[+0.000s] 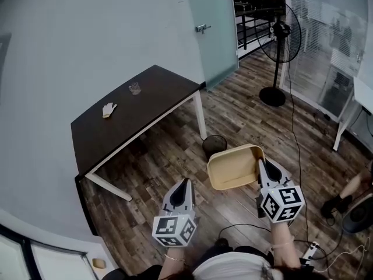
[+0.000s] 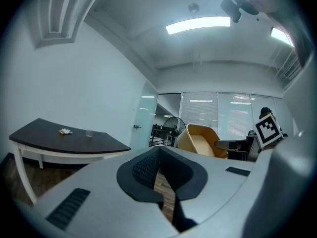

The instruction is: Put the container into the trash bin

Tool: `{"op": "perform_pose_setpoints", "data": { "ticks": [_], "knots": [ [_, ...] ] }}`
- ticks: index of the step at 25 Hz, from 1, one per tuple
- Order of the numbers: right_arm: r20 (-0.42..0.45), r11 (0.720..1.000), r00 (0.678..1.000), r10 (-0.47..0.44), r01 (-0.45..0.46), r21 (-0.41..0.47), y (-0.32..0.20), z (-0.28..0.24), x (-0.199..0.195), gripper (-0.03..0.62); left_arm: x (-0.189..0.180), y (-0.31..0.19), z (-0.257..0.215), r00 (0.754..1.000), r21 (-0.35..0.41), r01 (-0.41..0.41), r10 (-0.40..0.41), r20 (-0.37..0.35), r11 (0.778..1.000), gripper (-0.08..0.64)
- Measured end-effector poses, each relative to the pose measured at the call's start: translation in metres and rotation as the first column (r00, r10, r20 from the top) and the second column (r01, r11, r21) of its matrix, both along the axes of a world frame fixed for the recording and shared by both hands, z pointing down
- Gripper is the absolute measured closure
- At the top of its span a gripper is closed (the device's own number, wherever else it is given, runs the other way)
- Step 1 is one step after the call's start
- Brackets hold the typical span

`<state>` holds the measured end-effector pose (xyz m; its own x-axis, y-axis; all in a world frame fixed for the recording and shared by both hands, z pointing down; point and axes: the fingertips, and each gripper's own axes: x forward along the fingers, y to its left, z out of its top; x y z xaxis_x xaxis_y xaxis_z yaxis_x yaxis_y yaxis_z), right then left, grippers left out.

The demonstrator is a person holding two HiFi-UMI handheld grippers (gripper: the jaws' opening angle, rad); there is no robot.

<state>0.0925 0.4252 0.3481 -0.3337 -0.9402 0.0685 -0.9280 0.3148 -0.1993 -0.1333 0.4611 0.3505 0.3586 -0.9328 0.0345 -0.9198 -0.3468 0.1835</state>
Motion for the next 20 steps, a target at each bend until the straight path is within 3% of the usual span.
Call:
{"op": "perform_pose_setpoints", "data": {
  "ticks": [7,20],
  "knots": [
    [-0.025,0.998,0.998,0.049,-0.048,0.044,-0.017,-0.002,-0.016,0.574,-0.011,-0.016,0.002,0.999,0.008,-0.033,0.033,-0.001,0.999,0.541],
    [0.008,0.998,0.998,0.059,-0.059,-0.018,-0.107,0.010,-0.002,0.572,0.013,-0.105,0.005,0.996,-0.003,-0.087,0.087,-0.005,0.996,0.541]
  ]
}}
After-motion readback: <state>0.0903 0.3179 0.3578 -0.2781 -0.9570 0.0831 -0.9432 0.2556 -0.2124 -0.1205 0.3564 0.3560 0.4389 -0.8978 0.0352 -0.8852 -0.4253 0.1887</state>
